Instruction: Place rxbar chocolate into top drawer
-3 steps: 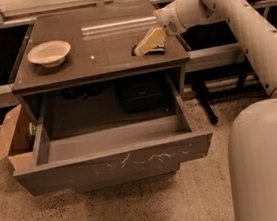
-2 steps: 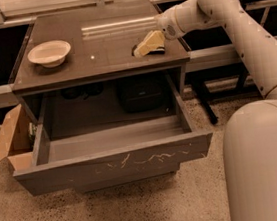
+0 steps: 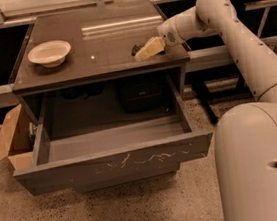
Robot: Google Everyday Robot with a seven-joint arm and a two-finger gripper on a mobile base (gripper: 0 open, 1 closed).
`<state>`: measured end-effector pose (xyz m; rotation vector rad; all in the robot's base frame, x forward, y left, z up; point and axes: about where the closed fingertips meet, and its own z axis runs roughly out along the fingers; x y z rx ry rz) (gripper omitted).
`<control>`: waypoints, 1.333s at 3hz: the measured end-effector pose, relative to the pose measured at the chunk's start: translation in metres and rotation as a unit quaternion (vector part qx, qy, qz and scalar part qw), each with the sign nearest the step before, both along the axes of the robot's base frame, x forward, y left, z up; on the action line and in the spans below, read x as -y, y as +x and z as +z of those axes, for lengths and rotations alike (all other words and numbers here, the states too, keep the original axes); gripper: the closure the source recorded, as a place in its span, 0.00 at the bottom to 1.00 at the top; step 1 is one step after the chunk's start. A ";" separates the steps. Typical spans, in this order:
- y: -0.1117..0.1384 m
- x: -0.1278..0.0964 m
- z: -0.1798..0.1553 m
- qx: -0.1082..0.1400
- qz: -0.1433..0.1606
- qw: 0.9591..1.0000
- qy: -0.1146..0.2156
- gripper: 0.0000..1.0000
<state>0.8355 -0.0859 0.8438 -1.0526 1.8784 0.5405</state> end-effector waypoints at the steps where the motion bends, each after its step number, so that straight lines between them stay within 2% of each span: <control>1: 0.001 0.001 -0.009 -0.018 -0.004 1.000 0.009 0.19; 4: 0.001 -0.010 -0.011 -0.027 0.002 0.999 0.042 0.89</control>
Offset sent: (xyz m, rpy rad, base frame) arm 0.0027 -0.0024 -0.0053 0.0805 0.0471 -0.0041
